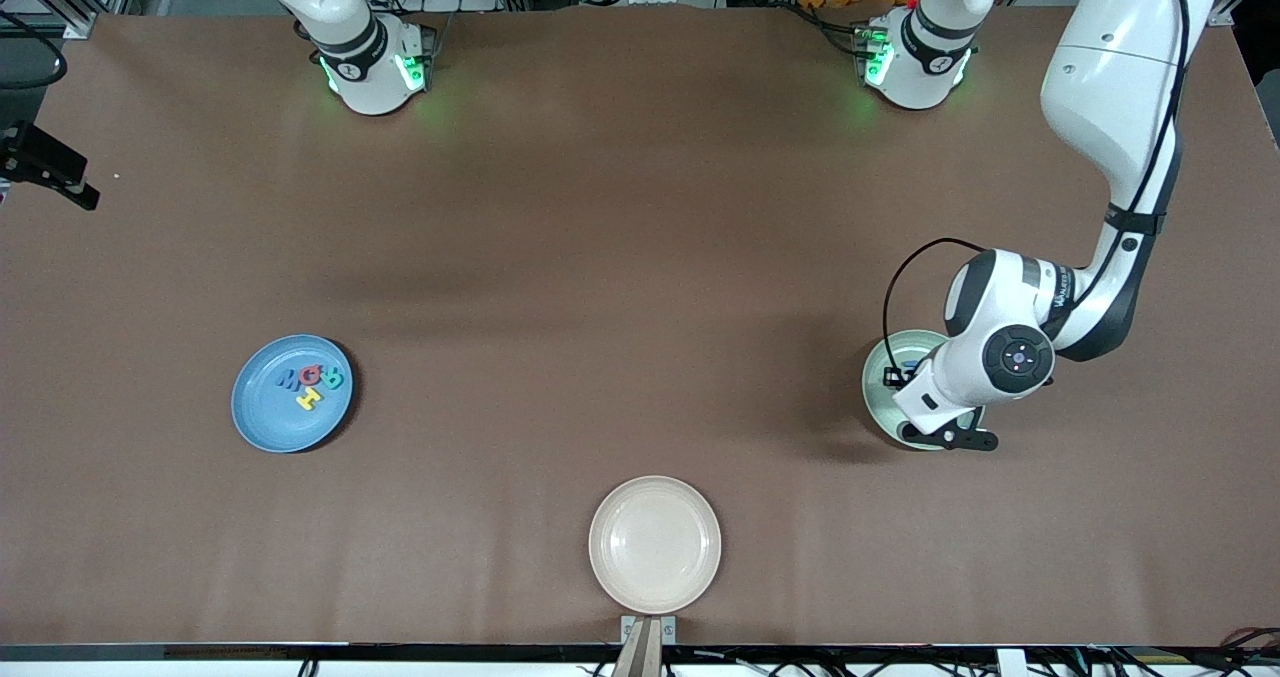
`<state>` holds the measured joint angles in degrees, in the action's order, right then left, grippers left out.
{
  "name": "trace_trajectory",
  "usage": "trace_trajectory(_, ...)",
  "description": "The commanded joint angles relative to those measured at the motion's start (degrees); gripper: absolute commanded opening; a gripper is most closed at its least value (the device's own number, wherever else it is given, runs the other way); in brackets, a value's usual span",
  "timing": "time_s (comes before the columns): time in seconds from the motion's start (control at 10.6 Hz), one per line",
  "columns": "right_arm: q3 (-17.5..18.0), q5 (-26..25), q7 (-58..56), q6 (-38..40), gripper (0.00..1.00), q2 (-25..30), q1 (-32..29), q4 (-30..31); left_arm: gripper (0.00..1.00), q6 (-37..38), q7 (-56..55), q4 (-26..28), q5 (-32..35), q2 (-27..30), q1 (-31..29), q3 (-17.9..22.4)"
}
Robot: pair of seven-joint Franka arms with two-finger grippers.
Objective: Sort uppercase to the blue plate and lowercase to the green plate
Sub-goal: 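Open the left gripper over the green plate and lift it away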
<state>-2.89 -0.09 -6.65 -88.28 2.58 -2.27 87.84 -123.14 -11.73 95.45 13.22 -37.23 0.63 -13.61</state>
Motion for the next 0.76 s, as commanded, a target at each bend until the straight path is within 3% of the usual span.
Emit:
trace_trajectory(0.0, 0.61, -0.52, 0.77, 0.56, 1.00, 0.15, -0.72, -0.30, 1.00, 1.23, 2.49, -1.22, -0.21, 4.25, 0.69, -0.10)
trace_trajectory(0.38, 0.61, -0.52, 0.77, 0.48, 1.00, 0.15, -0.72, -0.30, 1.00, 14.65, 4.96, -6.22, -1.18, 18.21, 0.52, -1.85)
trace_trajectory(0.66, 0.52, -0.52, 0.85, 0.39, 1.00, 0.15, -0.90, -0.30, 1.00, 19.42, 5.05, -7.03, -2.40, 26.39, 0.25, -3.35)
